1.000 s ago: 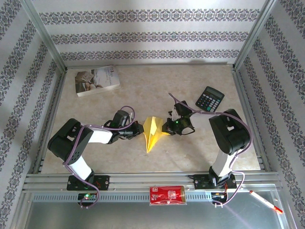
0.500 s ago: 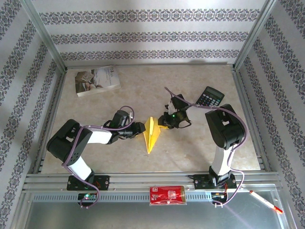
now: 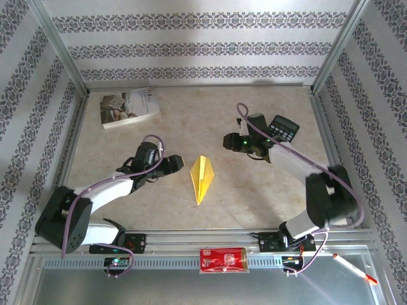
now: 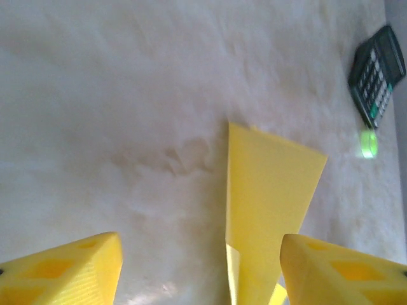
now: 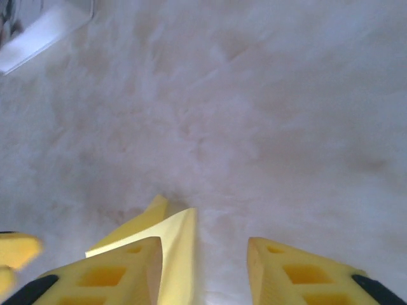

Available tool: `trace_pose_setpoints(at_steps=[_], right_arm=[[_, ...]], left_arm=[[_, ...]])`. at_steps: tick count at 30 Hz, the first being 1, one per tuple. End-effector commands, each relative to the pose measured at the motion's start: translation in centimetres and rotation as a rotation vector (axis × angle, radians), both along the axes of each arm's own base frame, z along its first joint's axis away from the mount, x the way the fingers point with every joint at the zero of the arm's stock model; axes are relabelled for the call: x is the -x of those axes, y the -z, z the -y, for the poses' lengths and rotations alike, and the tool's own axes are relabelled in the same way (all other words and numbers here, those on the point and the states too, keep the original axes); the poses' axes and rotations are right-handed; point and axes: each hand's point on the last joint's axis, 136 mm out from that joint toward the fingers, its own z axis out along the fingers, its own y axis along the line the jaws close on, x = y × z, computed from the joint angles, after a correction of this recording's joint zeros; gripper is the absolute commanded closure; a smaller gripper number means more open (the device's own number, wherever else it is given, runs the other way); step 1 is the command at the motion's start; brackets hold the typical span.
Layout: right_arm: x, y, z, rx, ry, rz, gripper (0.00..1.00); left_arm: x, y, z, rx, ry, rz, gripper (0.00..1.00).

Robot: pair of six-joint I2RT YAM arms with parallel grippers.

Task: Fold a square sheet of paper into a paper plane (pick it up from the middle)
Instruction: Move a paper plane to the center of the table, then reset both arms

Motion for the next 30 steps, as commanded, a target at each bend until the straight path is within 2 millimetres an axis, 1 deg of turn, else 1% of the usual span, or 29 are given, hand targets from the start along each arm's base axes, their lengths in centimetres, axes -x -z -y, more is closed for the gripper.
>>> trace_pose_setpoints(at_steps=[1,2,4,6,7,9,11,12,14,15,16,18,20,21,22,24,25,26,27,28,30], right_arm=[[0.1,-0.2,7.0,0.340,0.171,0.118,0.50],[0.1,-0.7,8.7,0.413,0.220,0.158,0.44],[0.1,-1.3,11.5,0.524,0.294,0.226,0.33],[0.1,-1.5,14.2,0.617,0.372,0.268,0.09],[0.0,-1.3,15.5,0.654,0.406,0.277,0.02],[0.0,-0.4,17.7,0.688,0.456,0.260,0.02],[-0.1,1.3,19.4,0.673,0.489,0.234,0.02],[-0.1,1.9,19.9,0.668,0.503,0.233,0.02],[-0.3,3.2,20.3,0.668,0.490,0.262,0.02],[-0.7,2.9,20.3,0.665,0.491,0.303,0.02],[-0.8,2.7,20.1,0.669,0.471,0.307,0.02],[-1.5,2.0,19.4,0.631,0.443,0.401,0.02],[-1.8,1.8,18.9,0.594,0.409,0.435,0.02],[-2.0,1.7,19.0,0.585,0.406,0.448,0.02],[-2.3,1.5,19.0,0.568,0.398,0.465,0.02],[-2.7,0.9,18.8,0.520,0.391,0.516,0.02],[-2.9,0.7,18.7,0.487,0.393,0.538,0.02],[-3.1,0.6,18.4,0.458,0.373,0.562,0.02],[-3.3,0.9,18.2,0.457,0.365,0.566,0.02],[-3.4,1.7,18.2,0.452,0.358,0.556,0.02],[-3.8,2.4,18.1,0.429,0.354,0.591,0.02]], left_arm=[[-2.2,-3.9,-4.9,-0.234,-0.087,0.176,0.26],[-2.7,-5.2,-6.1,-0.284,-0.117,0.226,0.22],[-3.5,-7.1,-8.8,-0.390,-0.192,0.299,0.15],[-4.1,-8.0,-11.8,-0.492,-0.282,0.341,0.07],[-4.4,-8.3,-13.4,-0.543,-0.331,0.360,0.02],[-4.8,-8.3,-16.2,-0.630,-0.415,0.380,0.00],[-5.3,-7.7,-18.5,-0.709,-0.462,0.387,0.00],[-5.6,-7.2,-19.5,-0.733,-0.476,0.384,0.00],[-6.4,-5.2,-21.2,-0.762,-0.491,0.351,0.00],[-6.8,-4.1,-21.5,-0.760,-0.475,0.336,0.00],[-7.3,-3.1,-21.7,-0.753,-0.461,0.328,0.00],[-8.3,-1.7,-21.2,-0.726,-0.414,0.360,0.00],[-9.1,-0.4,-20.7,-0.704,-0.371,0.384,0.00],[-9.6,-0.3,-20.7,-0.711,-0.365,0.398,0.00],[-9.7,-0.1,-20.9,-0.710,-0.361,0.369,0.00],[-10.2,-0.4,-20.9,-0.708,-0.352,0.431,0.00],[-10.1,0.2,-20.9,-0.693,-0.343,0.408,0.00],[-10.1,0.1,-20.6,-0.688,-0.336,0.445,0.00],[-10.1,0.2,-20.2,-0.678,-0.313,0.455,0.00],[-10.0,0.2,-19.9,-0.671,-0.302,0.463,0.00],[-9.9,0.4,-19.4,-0.664,-0.276,0.500,0.00]])
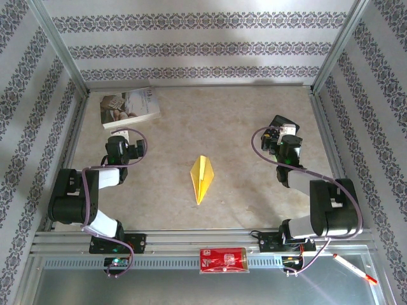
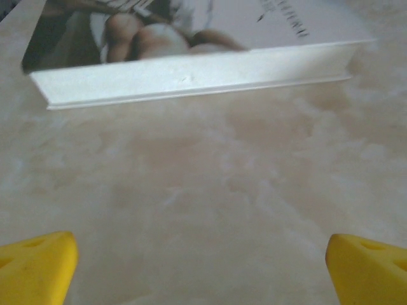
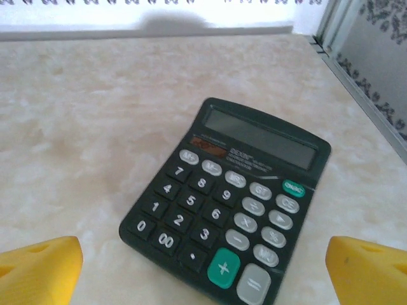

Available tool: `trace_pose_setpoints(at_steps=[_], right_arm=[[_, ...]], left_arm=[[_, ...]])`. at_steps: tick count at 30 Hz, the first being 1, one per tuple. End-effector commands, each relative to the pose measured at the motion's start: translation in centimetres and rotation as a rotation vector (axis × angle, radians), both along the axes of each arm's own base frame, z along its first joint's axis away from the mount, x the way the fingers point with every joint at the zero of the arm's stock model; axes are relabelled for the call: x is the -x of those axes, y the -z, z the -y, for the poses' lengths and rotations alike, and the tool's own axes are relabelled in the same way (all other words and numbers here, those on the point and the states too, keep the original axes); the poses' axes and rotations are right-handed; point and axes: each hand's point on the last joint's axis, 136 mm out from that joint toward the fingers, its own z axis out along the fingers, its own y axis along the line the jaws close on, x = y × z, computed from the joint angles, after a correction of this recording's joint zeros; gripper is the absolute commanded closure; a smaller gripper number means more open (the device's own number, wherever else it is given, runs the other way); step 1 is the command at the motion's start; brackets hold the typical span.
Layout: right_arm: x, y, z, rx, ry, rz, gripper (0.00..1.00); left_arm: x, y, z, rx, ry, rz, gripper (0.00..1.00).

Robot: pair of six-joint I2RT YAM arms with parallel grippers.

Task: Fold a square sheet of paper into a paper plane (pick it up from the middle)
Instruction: Reset both arms

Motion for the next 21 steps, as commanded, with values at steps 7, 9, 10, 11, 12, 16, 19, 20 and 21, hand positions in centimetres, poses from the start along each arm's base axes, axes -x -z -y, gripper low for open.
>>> trace_pose_setpoints(at_steps=[7,9,10,11,12,16,19,20,21], right_arm=[[-0.42,-0.22,-1.05,-0.034,-0.082,0.107,0.02],[-0.42,-0.24,-1.07,-0.035,-0.082,0.108,0.02],[-0.43,-0.27,-1.10,-0.034,-0.084,0.109,0.02],[-0.42,-0.28,-1.12,-0.029,-0.083,0.108,0.02],[-0.42,-0.25,-1.14,-0.026,-0.080,0.108,0.02],[-0.52,-0.23,-1.27,-0.017,-0.078,0.105,0.02],[-0.53,-0.24,-1.27,-0.018,-0.079,0.105,0.02],[-0.40,-0.25,-1.33,-0.012,-0.082,0.107,0.02],[-0.39,-0.26,-1.45,-0.009,-0.086,0.106,0.02]], left_arm=[[-0.18,-1.06,1.22,-0.018,0.102,0.162,0.00],[-0.17,-1.03,1.22,-0.017,0.101,0.151,0.00],[-0.14,-0.97,1.20,-0.019,0.101,0.155,0.00],[-0.18,-1.10,1.18,-0.021,0.100,0.165,0.00],[-0.18,-1.10,1.18,-0.019,0.100,0.158,0.00],[-0.13,-1.00,1.19,-0.019,0.100,0.157,0.00],[-0.12,-1.05,1.22,-0.018,0.101,0.160,0.00],[-0.12,-1.08,1.17,-0.019,0.101,0.163,0.00],[-0.11,-1.05,1.23,-0.018,0.102,0.162,0.00]])
